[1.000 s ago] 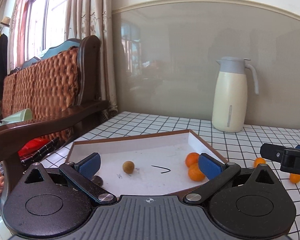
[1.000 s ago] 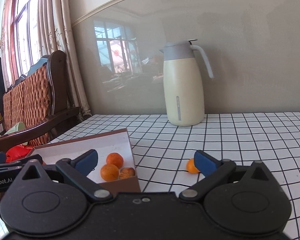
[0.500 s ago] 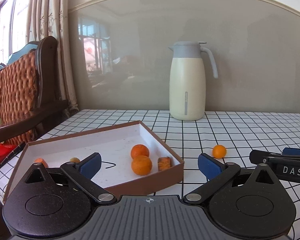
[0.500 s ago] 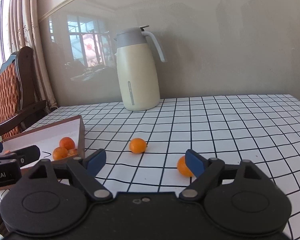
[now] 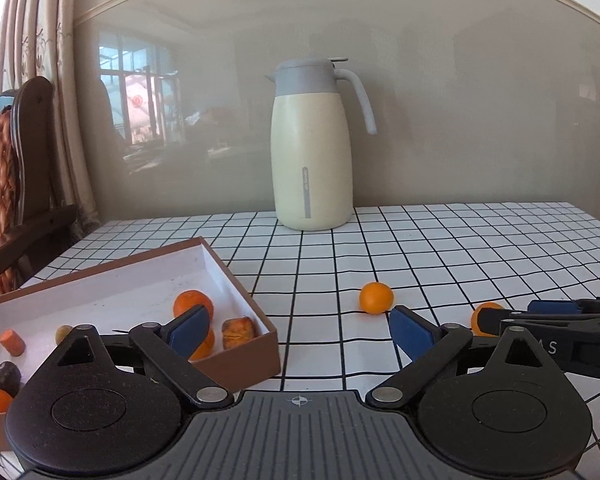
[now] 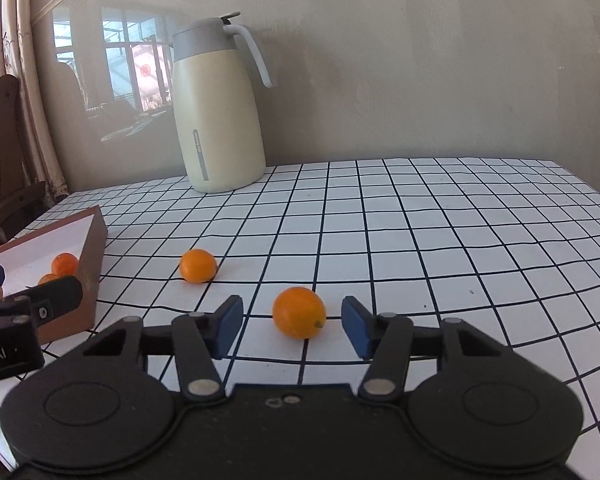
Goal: Organize fruits
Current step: 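Move the right tool to a loose orange while the left tool approaches the other orange, then close the right gripper on its orange while the left gripper closes on the other orange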
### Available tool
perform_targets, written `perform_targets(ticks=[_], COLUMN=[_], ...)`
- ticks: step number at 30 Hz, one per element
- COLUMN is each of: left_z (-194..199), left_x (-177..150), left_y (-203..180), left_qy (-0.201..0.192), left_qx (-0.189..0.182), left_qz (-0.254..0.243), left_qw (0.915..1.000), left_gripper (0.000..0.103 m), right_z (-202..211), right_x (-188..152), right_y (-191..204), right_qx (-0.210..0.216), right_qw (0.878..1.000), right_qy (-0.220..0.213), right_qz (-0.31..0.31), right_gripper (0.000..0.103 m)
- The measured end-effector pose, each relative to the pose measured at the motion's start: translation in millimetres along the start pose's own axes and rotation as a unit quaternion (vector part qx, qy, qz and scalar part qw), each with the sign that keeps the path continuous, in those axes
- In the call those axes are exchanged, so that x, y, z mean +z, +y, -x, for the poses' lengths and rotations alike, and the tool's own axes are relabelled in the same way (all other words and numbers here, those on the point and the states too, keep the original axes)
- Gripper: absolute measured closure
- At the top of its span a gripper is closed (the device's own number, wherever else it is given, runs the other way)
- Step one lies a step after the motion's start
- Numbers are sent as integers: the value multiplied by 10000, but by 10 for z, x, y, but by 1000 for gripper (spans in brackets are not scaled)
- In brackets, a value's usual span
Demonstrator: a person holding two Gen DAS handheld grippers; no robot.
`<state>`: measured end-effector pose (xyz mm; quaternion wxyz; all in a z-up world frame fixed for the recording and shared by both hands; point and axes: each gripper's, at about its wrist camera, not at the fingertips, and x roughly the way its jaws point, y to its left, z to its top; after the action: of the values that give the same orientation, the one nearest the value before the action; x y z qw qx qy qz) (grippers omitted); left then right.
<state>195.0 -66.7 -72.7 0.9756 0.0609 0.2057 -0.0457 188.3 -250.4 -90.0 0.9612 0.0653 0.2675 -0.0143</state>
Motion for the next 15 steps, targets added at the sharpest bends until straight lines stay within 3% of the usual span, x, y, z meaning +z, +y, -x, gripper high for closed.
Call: perform_targets(ticks=[2, 7, 15], left_z=[-49, -173, -347], left_x=[14, 30, 53], left_y=[-50, -157, -263], left_qy=[-3, -25, 8], left_qx=[-43, -128, -223], left_qz=[-24, -133, -194], left_qw=[10000, 9998, 9996], left_gripper=[7, 7, 10], right_z=[-61, -195, -307], right_x=[11, 7, -8], right_y=[-26, -76, -84], right_qx=[-9, -18, 154], right_qw=[10000, 9999, 9994], right_qy=[34, 162, 277], right_qz=[2, -54, -98], right_gripper=[66, 67, 78])
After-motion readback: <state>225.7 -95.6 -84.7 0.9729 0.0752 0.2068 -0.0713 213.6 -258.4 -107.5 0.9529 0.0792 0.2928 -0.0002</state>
